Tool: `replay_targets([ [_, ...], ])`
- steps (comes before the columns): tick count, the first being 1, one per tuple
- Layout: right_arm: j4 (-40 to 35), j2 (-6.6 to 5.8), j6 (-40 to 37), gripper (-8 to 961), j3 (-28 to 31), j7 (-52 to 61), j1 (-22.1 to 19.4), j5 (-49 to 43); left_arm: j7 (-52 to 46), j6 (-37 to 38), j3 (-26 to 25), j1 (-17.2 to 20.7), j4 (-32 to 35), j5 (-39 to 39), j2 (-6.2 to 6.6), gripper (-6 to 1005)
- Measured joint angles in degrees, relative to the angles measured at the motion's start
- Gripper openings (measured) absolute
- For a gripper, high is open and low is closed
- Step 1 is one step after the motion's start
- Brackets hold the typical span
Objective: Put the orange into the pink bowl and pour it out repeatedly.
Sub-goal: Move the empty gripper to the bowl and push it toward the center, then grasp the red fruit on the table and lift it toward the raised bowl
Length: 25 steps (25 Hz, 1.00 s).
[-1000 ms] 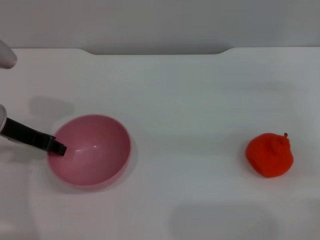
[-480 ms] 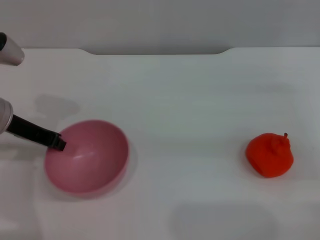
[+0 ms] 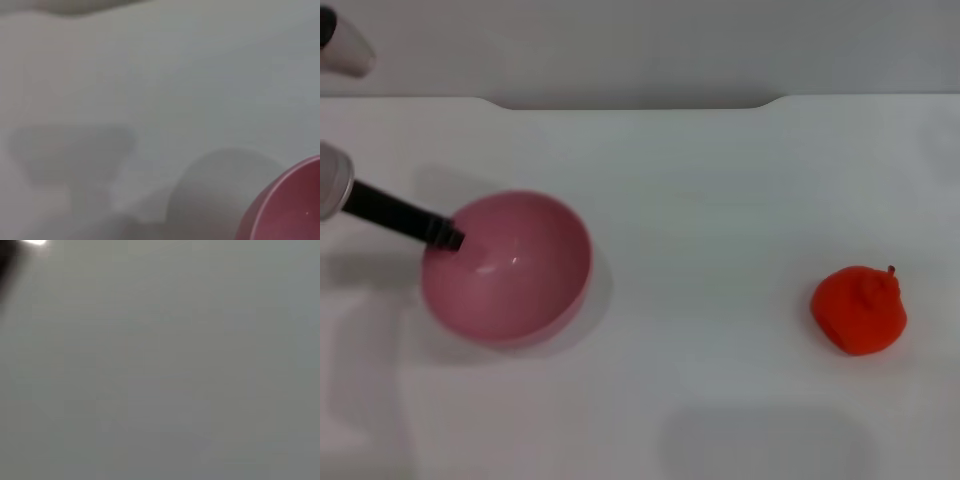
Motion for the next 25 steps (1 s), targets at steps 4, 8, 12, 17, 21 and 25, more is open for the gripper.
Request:
replay_targets([
  [4, -13.0, -5.23, -12.4, 472, 5.8, 19.0, 3.3, -22.2, 1.6, -0.2, 0.0, -2.5, 0.0, -0.1, 0.00, 36],
  [8, -28.2, -6.74, -21.3, 469, 14.2, 34.6, 7.5, -49.1, 2.3, -0.7, -0.1, -4.7, -0.7, -0.1, 0.05, 35],
  [12, -37.8, -7.42, -30.3, 467, 17.6, 44.2, 11.4, -68.8, 2.3, -1.3, -0.1, -5.9, -0.7, 0.0, 0.48, 35],
  [17, -43.5, -7.55, -36.2, 465, 18.3, 50.9, 15.8, -89.7, 2.4, -2.8, -0.1, -7.2, -0.8, 0.3, 1.22, 35],
  [21, -44.1, -6.37, -36.0, 462, 16.3, 52.2, 18.4, -103.1, 2.5, -3.6, -0.1, -8.1, -1.3, 0.4, 1.56, 35],
  [25, -44.9, -3.58, -33.7, 460, 13.2, 52.4, 19.2, -112.8, 2.6, -4.1, -0.1, -8.6, -1.5, 0.4, 1.59, 35],
])
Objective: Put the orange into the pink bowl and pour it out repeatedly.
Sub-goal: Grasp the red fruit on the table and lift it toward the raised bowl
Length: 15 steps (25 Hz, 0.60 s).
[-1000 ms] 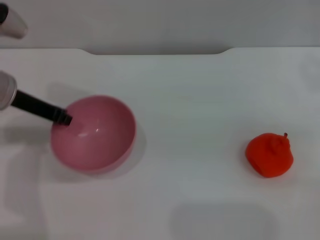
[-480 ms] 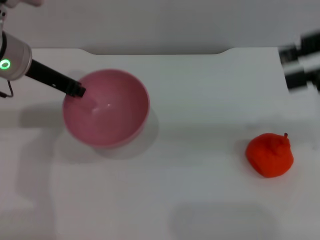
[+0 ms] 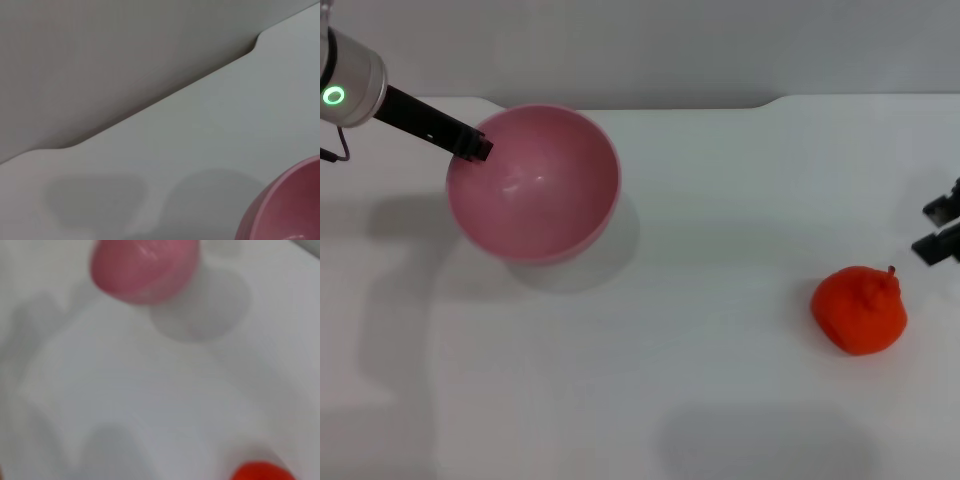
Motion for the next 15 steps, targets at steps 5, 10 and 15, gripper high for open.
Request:
replay_targets([
  [5, -0.6, 3.73, 5.3, 458, -3.3, 0.0, -0.6, -9.4, -0.6, -0.1, 0.0, -0.5, 0.0, 0.0, -0.07, 35],
  [10, 0.7, 6.29, 11.3, 455, -5.7, -0.6, -1.6, -13.7, -0.1, -0.1, 0.0, -0.5, 0.0, 0.1, -0.41, 35],
  [15, 5.0, 7.11, 16.1, 452, -7.3, -0.6, -2.0, -14.0, 0.0, -0.4, 0.5, -0.4, -0.1, 0.1, -0.57, 36],
])
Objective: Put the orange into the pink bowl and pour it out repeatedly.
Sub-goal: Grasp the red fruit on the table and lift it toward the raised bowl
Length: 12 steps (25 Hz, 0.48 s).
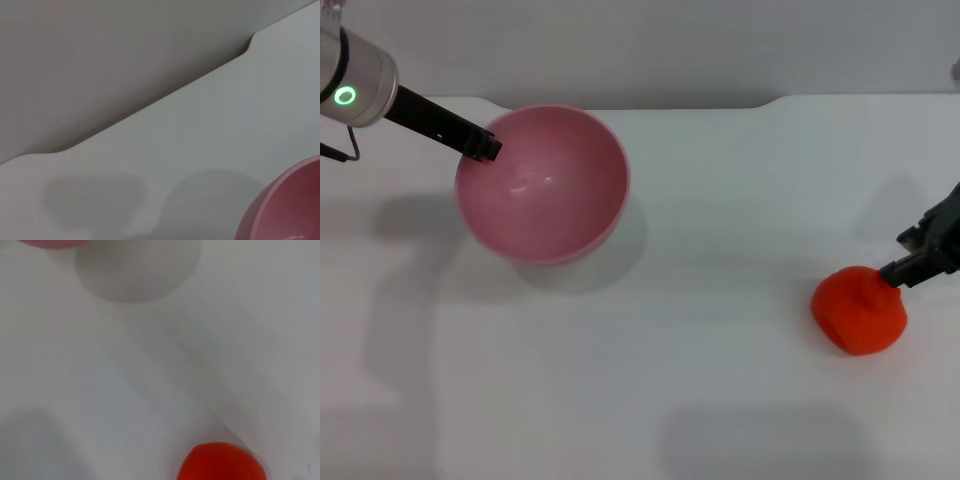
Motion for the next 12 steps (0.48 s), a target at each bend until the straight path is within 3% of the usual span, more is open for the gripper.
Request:
replay_targets([
  [12, 7.6, 0.57, 6.6, 446, -3.7, 0.0, 0.5, -0.4, 0.0, 0.3, 0.1, -0.1, -0.7, 0.3, -0.20, 36],
])
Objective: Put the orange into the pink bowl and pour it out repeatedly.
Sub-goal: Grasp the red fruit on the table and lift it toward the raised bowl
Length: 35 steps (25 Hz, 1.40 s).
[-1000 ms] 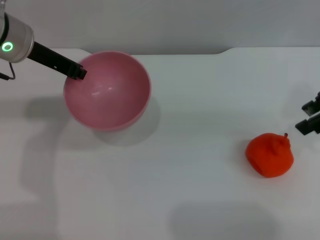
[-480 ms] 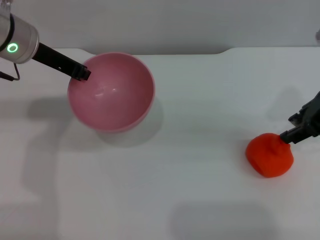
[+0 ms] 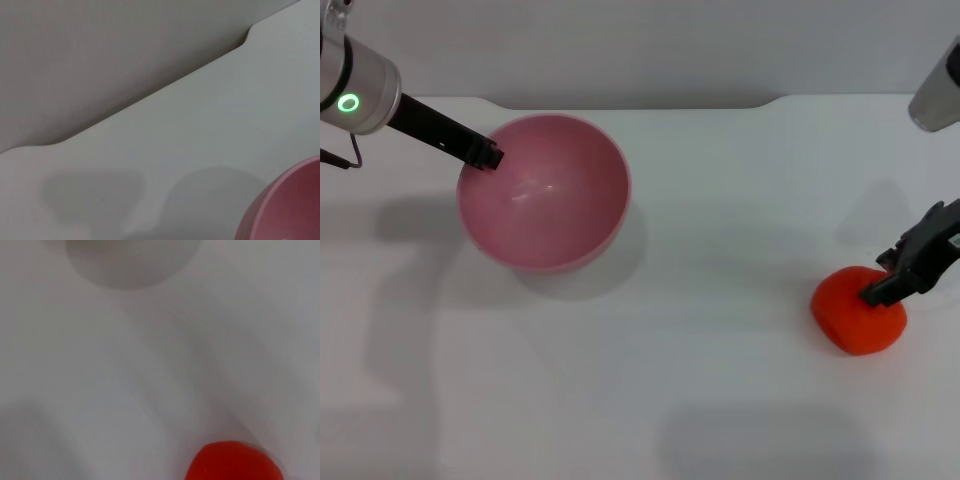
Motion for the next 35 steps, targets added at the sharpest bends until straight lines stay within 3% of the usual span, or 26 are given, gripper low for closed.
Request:
replay_targets([
  [12, 5.1, 0.63, 3.2, 439, -0.5, 0.4, 1.4, -3.1, 0.0, 0.2, 0.2, -0.2, 0.0, 0.1, 0.01, 35],
  [23, 5.0, 1.13, 3.2, 433, -0.9, 0.6, 1.7, -6.0, 0.0, 0.3, 0.2, -0.2, 0.3, 0.9, -0.07, 36],
  [26, 4.2, 1.19, 3.3, 314, -0.7, 0.9, 1.6, -6.0, -0.1, 0.3, 0.2, 0.0, 0.4, 0.9, -0.12, 36],
  [28, 1.7, 1.22, 3.3, 235, -0.3, 1.9, 1.3, -5.1, -0.3, 0.4, 0.2, 0.0, 0.5, 0.9, -0.14, 36],
  [30, -3.1, 1.22, 2.7, 215, -0.1, 3.3, 0.3, -2.8, -0.4, 0.7, 0.2, -0.1, 0.5, 0.9, -0.24, 35],
  [35, -22.9, 1.36, 2.6, 157, 0.7, 7.0, -2.8, 3.5, -0.3, 1.3, 0.2, -0.5, 0.7, 0.9, -0.81, 35],
])
